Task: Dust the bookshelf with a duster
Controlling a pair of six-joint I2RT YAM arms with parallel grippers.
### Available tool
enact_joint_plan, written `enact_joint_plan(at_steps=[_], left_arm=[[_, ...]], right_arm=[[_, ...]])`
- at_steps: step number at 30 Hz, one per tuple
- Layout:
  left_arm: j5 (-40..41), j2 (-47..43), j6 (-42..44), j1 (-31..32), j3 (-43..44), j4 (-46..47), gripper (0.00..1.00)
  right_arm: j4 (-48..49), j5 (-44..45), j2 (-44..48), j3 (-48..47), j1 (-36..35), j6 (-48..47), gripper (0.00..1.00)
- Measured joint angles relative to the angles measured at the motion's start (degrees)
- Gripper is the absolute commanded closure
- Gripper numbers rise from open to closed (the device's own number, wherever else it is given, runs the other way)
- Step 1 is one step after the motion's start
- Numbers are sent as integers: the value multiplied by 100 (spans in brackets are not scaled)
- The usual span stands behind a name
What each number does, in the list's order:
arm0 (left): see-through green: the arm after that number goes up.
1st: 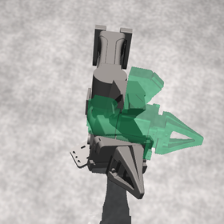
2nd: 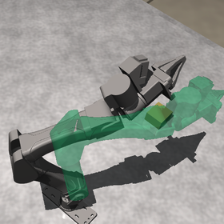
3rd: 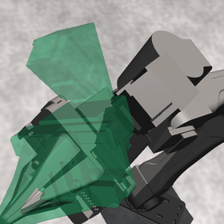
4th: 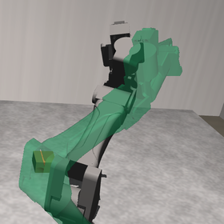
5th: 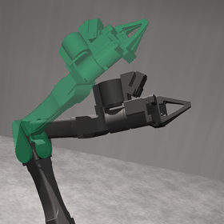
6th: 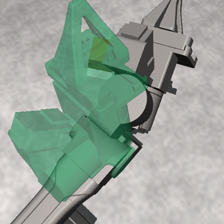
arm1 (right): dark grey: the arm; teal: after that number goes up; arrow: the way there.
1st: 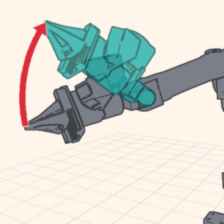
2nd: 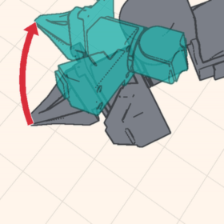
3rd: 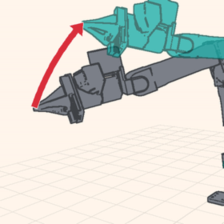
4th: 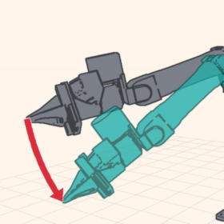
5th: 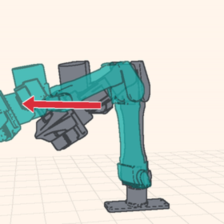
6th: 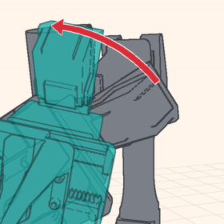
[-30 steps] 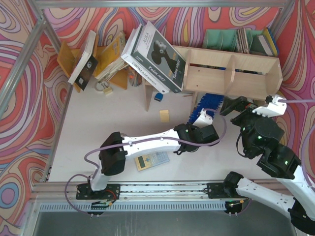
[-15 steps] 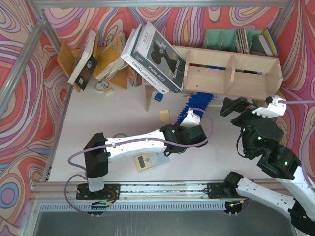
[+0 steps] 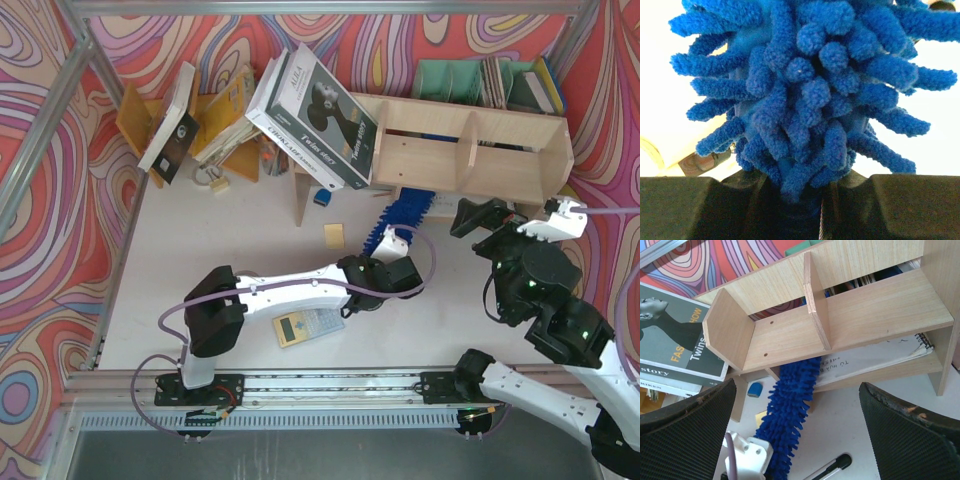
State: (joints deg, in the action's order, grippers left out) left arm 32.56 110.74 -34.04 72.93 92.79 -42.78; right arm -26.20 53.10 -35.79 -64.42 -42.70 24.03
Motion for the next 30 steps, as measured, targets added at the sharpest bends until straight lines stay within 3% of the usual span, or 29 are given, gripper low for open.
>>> enact_joint_plan(at_steps=[6,15,30], left_arm=[[-205,0,-9,-2,-459,208,100],[-280,-2,55,72,-476,334,100],[-719,297,1255,684,107,389,100]], right_arm=[[0,4,9,0,0,-4,1],[9,2,-96,-2,0,-20,1],[13,0,-153,-24,0,-24,1]])
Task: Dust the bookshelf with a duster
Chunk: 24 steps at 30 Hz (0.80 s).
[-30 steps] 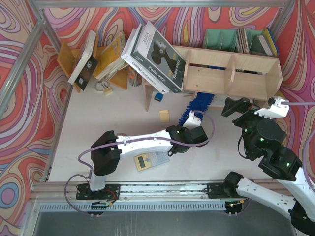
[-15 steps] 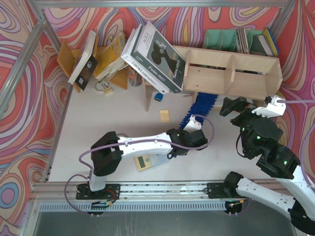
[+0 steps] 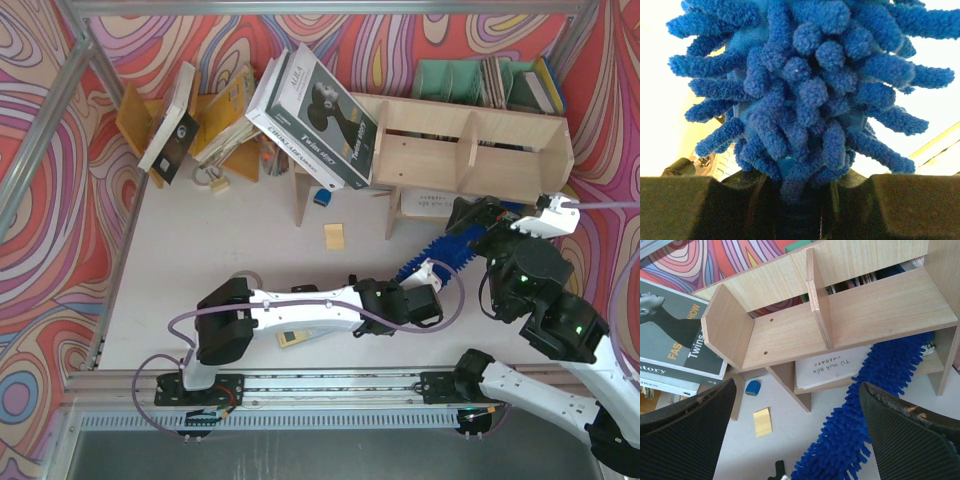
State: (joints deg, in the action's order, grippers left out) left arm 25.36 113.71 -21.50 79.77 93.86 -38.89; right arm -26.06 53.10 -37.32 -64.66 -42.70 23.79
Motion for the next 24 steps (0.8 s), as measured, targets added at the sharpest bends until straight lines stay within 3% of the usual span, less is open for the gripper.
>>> enact_joint_plan(at_steps=[11,24], left_arm=[[472,-669,310,-136,-929,470,100],[264,-529,313,-426,-719,564,100]], right_arm=[[-2,0,-2,0,0,2,1],[-4,0,17,0,0,4,1]])
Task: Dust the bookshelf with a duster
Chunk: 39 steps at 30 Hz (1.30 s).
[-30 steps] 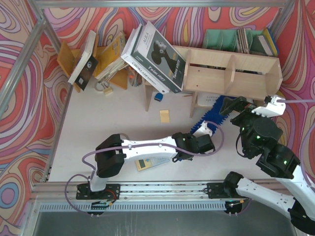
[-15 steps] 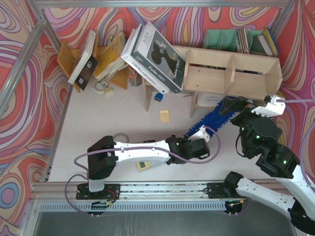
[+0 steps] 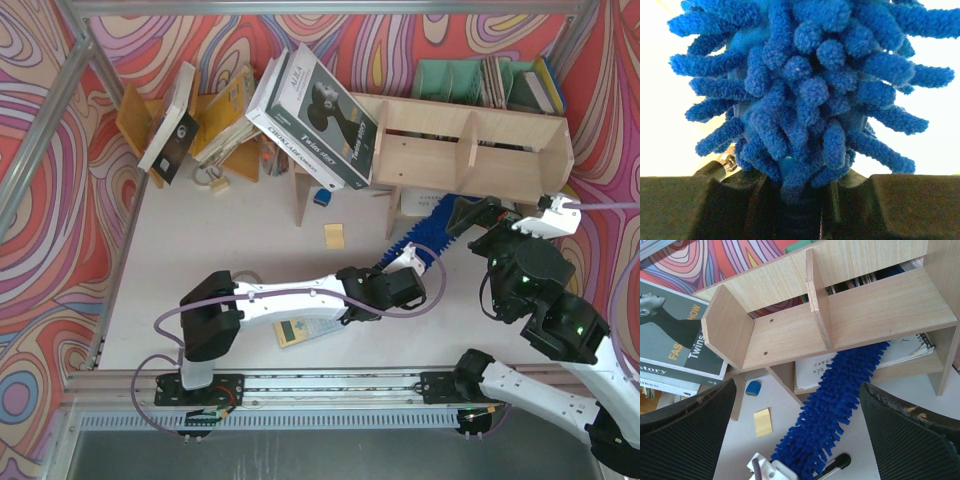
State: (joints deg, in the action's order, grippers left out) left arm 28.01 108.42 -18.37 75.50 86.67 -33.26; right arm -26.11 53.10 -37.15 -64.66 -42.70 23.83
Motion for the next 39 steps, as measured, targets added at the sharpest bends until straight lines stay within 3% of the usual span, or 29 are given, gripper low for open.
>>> enact_joint_plan(at_steps=[16,31,39], left_arm=[[-181,260,289,579,184,9,100],[-382,-1462,1143,717,-1287,299,100],[-428,-1825,1904,743,-1423,649,100]], right_arm=[[0,0,7,0,0,4,1],[-4,0,55,-22,0,2,1],[0,-20,20,-264,0,-44,1]])
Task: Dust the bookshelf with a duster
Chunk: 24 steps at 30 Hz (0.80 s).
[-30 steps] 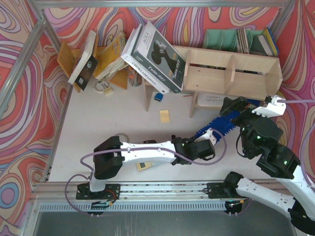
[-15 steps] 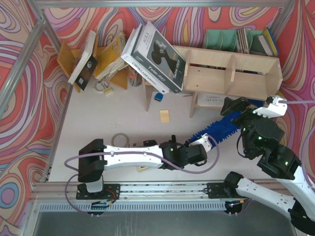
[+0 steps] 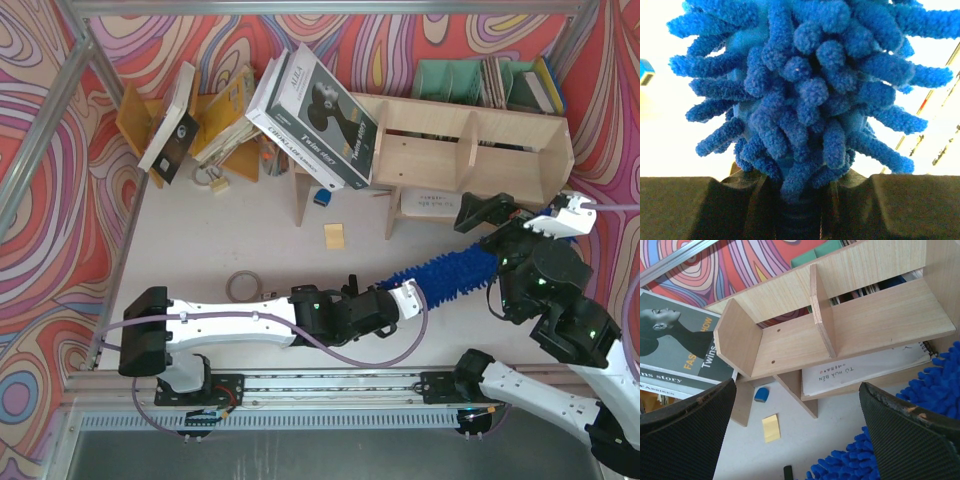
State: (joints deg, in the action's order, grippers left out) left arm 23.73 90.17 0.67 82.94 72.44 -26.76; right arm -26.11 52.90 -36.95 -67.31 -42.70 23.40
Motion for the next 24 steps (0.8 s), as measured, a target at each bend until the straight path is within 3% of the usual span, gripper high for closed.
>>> enact_joint_plan(at_steps=[11,24], left_arm=[[199,205,1038,-409,494,763,100],[175,1340,1482,-938,837,1279,100]], right_arm=[[7,2,-4,-50,0,-111,1],[9,22,-4,-44,0,-136,1]])
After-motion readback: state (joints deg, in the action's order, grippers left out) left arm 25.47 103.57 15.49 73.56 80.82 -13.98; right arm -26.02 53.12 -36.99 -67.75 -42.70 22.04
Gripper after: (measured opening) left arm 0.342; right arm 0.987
